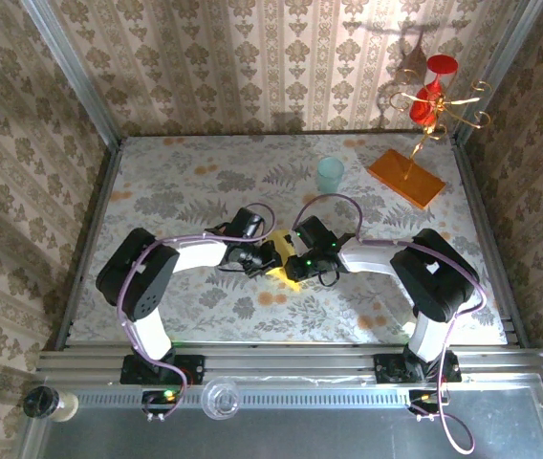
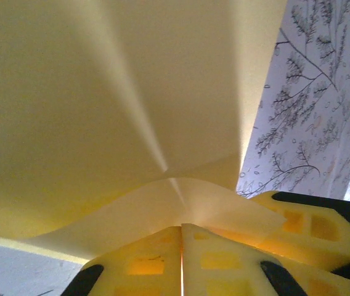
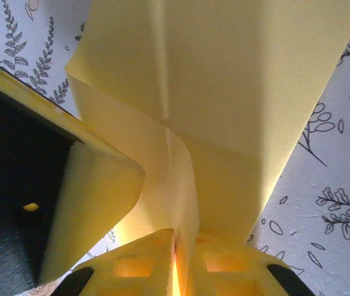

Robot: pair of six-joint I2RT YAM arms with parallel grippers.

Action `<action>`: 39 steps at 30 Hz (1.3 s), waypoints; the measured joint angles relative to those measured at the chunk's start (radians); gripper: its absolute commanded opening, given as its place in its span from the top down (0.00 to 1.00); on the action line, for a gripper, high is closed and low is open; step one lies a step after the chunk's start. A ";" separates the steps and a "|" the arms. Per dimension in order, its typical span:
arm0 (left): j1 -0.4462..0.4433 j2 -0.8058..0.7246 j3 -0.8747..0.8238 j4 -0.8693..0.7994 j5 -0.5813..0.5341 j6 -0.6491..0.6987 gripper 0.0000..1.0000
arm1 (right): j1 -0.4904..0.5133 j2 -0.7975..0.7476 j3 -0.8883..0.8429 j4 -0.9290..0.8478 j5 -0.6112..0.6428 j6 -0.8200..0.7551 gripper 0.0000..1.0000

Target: Fold a paper plane with a square sheet of paper (pick it up from the middle)

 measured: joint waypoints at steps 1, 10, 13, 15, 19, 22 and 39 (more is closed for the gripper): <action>0.000 0.000 -0.003 0.000 0.000 -0.002 0.91 | 0.000 0.000 0.000 0.000 -0.001 0.000 0.85; 0.000 0.000 -0.020 0.000 -0.009 -0.014 0.91 | 0.000 0.000 0.000 0.001 -0.004 0.000 0.83; 0.000 0.000 -0.021 0.000 -0.009 -0.014 0.91 | 0.000 0.004 0.005 -0.002 -0.006 0.000 0.83; 0.000 0.000 -0.021 0.000 -0.010 -0.014 0.91 | 0.000 0.004 0.006 -0.005 -0.006 0.000 0.83; 0.000 0.000 -0.021 0.000 -0.013 -0.014 0.91 | 0.000 0.004 0.006 -0.006 -0.006 0.000 0.83; 0.000 0.000 -0.022 0.000 -0.013 -0.014 0.92 | 0.000 0.004 0.006 -0.006 -0.006 0.000 0.83; 0.001 0.000 -0.036 0.024 -0.011 -0.017 0.93 | -0.045 -0.160 0.011 -0.117 0.023 0.080 0.65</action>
